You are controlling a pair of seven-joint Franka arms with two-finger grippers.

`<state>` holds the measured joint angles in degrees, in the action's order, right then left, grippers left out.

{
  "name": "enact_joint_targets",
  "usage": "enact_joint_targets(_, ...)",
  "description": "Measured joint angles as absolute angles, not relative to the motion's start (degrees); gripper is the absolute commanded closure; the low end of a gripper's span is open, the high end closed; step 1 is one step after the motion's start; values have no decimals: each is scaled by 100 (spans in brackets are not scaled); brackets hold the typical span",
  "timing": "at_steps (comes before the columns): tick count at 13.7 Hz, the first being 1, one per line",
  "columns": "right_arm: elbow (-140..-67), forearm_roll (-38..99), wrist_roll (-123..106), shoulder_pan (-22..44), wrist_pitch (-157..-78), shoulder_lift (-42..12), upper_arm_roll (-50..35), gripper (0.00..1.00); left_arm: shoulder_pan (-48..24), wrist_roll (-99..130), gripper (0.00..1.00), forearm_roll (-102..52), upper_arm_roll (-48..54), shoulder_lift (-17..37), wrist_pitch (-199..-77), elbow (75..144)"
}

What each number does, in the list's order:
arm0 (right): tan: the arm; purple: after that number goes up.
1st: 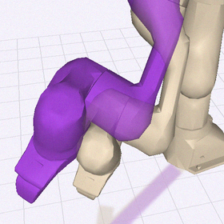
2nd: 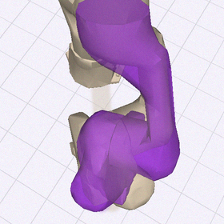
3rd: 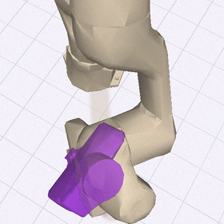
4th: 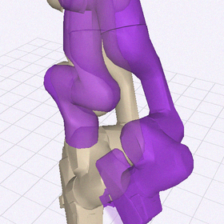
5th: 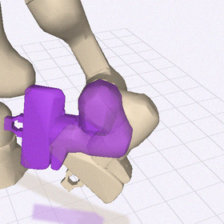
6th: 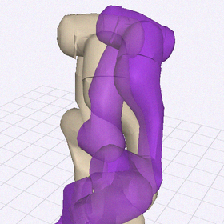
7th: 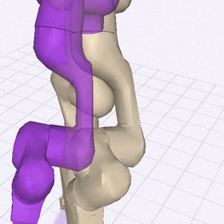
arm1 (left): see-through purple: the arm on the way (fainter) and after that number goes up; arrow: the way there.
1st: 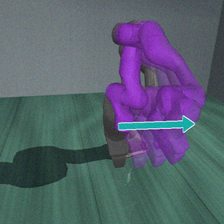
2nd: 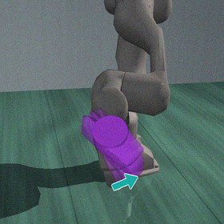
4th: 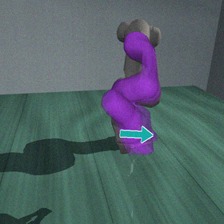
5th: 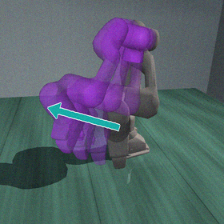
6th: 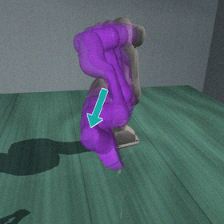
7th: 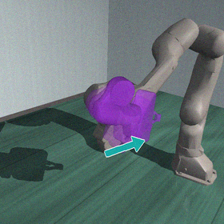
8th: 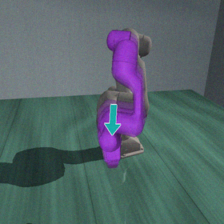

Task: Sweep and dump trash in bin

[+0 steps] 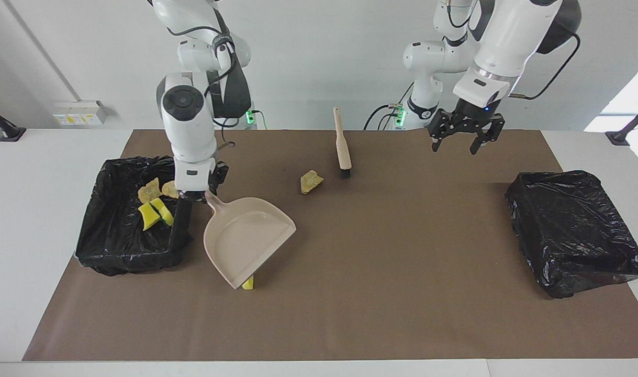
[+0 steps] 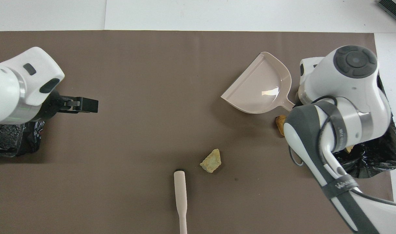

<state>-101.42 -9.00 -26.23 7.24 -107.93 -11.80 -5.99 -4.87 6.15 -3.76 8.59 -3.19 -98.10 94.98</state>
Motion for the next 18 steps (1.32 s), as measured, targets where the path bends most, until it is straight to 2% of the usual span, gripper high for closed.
enact_joint_targets(3,-9915,-889,-1184,1396,-11086,-1572,-605,100,-488,219,0,-110,737,-58,-9274,8895)
enact_joint_targets(11,-9146,-834,2070,2745,-11630,-2716,-631,100,-817,34,0,-45,420,-92,-8933,8771)
enact_joint_targets(18,-8382,-694,4031,3233,-11893,-3378,-634,100,-804,32,0,-43,302,-166,-8856,8766)
